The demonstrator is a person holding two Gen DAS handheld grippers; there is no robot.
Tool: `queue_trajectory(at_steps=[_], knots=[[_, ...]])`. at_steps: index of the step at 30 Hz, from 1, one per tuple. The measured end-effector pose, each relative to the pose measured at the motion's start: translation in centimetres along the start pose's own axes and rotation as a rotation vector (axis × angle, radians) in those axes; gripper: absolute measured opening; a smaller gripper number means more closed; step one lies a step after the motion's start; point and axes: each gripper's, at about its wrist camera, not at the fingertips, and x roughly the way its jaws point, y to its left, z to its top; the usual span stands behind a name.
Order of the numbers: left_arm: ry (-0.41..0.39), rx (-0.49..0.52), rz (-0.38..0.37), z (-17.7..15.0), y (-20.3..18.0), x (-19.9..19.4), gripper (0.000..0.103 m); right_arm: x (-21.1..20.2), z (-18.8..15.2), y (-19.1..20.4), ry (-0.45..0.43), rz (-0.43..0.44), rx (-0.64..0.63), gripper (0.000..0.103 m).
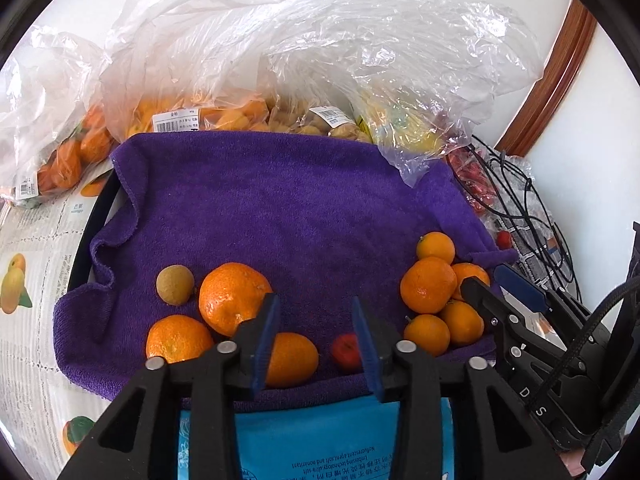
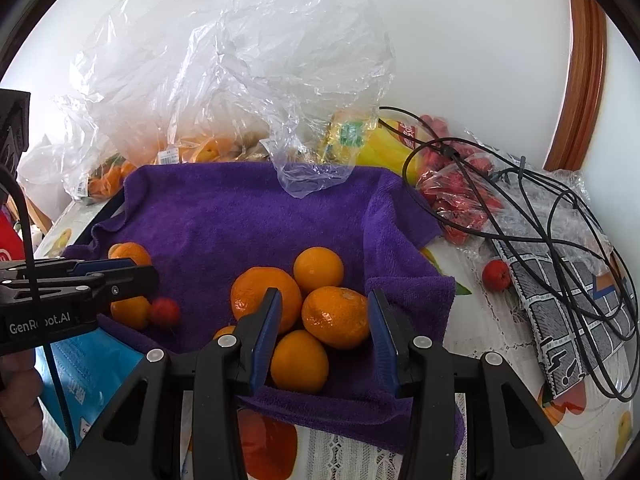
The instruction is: Organize fruits
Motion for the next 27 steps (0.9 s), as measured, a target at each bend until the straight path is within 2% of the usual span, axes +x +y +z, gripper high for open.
queue_trajectory(at_steps=[4,9,12,17,19,24,27], knots=[[-0.018,0.002,0.021,-0.1,0.0,-0.9,0.048,-0.7,0.1,0.0,-0.024,0.004,0.003,0.058],[-0.044,-0.006,0.041,-0.6,0.3,-2.4,0.054,-1.6,0.3,0.4,-0.036,0.021,-0.001,0.064],[-0.05,-0.012,0.049,-1.3,0.6,-3.6,0.057,-2.6,0.6,0.8,-0.053,0.015,-0.009,0.064],[-0.074,0.001,0.073,-2.9,0.6,-6.4,0.063,-5.6,1.3,2.0,-0.072,0.012,-0.009,0.066],[-0.093,0.004,0.084,-3.5,0.6,-7.7,0.065,-7.1,1.3,2.8,-0.084,0.002,-0.018,0.071],[-0.127,-0.007,0.096,-5.3,0.6,-10.8,0.07,-11.4,0.5,3.8,-0.104,-0.025,-0.006,0.072],[-0.15,-0.018,0.092,-6.5,0.4,-12.7,0.074,-14.1,-0.4,3.6,-0.108,0.003,0.037,0.072]])
